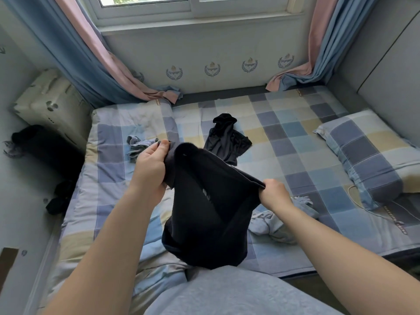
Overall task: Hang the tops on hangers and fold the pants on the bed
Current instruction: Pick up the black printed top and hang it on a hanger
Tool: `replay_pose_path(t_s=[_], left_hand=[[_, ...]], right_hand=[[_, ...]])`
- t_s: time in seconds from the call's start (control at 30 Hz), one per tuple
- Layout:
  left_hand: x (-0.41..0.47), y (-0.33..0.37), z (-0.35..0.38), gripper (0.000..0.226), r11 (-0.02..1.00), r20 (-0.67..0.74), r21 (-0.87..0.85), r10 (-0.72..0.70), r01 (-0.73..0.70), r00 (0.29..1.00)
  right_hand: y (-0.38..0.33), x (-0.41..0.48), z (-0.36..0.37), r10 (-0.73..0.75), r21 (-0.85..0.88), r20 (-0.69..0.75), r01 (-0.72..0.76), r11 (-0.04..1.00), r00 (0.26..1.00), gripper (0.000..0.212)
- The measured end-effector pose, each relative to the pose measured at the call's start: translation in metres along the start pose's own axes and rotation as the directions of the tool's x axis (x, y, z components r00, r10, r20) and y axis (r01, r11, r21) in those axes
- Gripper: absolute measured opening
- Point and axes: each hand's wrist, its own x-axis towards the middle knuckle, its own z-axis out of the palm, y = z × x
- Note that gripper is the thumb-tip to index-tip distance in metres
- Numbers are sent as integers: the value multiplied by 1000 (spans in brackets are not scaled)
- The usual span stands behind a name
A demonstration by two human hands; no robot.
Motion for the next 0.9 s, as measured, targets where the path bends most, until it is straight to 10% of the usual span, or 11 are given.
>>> replay_pose_path(t_s=[0.23,0.47,0.57,0.7,0.9], left_hand=[[7,-33,0,17,935,139,353,-34,-17,990],[-12,-92,24,56,709,427,695,-273,-120,862],[-9,-109,26,26,593,394,775,-178,-221,902],[-4,-98,26,17,726,315,661,-40,-189,948],[-9,-65,37,23,950,236,305,-9,-65,972]], right_hand=[[-49,-23,-24,-104,616,59,46,787,993,35],[-91,-54,-41,-158,816,22,73,573,987,23],[-98,-56,-52,-146,864,-21,91,495,989,16],[-90,-53,-66,-177,900,-57,127,416,983,17],[-52,-56,-53,-347,792,92,143,593,933,39]])
